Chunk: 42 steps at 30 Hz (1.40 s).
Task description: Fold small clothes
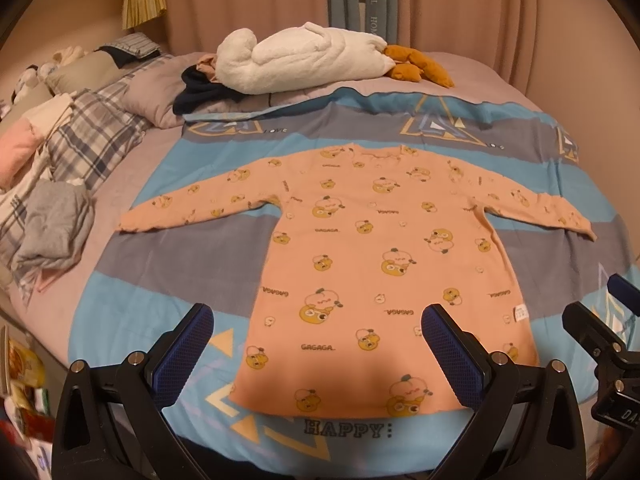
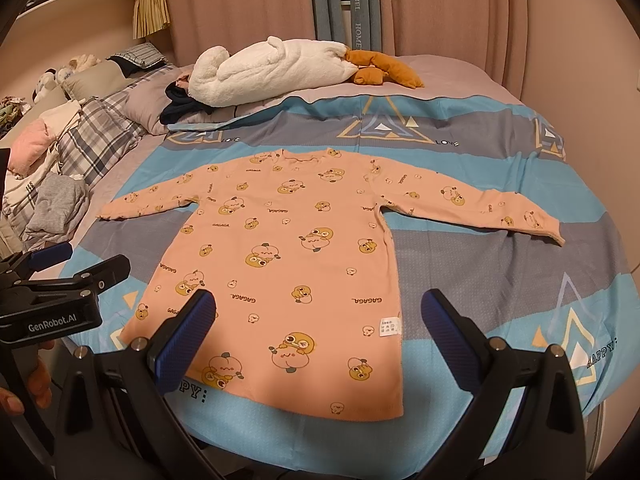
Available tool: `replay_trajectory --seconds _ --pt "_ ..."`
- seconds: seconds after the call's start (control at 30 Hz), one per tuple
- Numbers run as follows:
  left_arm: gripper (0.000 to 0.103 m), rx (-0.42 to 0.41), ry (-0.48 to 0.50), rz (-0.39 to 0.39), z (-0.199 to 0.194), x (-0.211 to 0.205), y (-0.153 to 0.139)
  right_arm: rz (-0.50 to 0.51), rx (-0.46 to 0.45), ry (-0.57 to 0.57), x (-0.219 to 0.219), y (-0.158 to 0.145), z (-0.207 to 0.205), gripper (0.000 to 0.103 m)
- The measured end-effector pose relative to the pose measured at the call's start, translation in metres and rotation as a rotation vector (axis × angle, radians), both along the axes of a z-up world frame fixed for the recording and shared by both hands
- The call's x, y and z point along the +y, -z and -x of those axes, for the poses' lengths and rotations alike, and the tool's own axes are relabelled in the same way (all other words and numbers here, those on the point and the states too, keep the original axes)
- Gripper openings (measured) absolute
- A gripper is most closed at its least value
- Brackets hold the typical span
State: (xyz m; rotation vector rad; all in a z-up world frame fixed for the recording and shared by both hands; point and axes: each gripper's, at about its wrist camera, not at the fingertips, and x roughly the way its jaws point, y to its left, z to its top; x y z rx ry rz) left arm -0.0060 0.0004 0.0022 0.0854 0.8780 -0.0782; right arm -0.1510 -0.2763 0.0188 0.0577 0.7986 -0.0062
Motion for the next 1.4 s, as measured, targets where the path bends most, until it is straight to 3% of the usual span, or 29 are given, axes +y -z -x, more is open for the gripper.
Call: replay_trajectory --seconds 1.4 --pt "0.103 0.008 0.001 -0.005 0.0017 0.0036 0.0059 0.002 0.011 0.005 0.0068 0.0011 -0.0005 0.103"
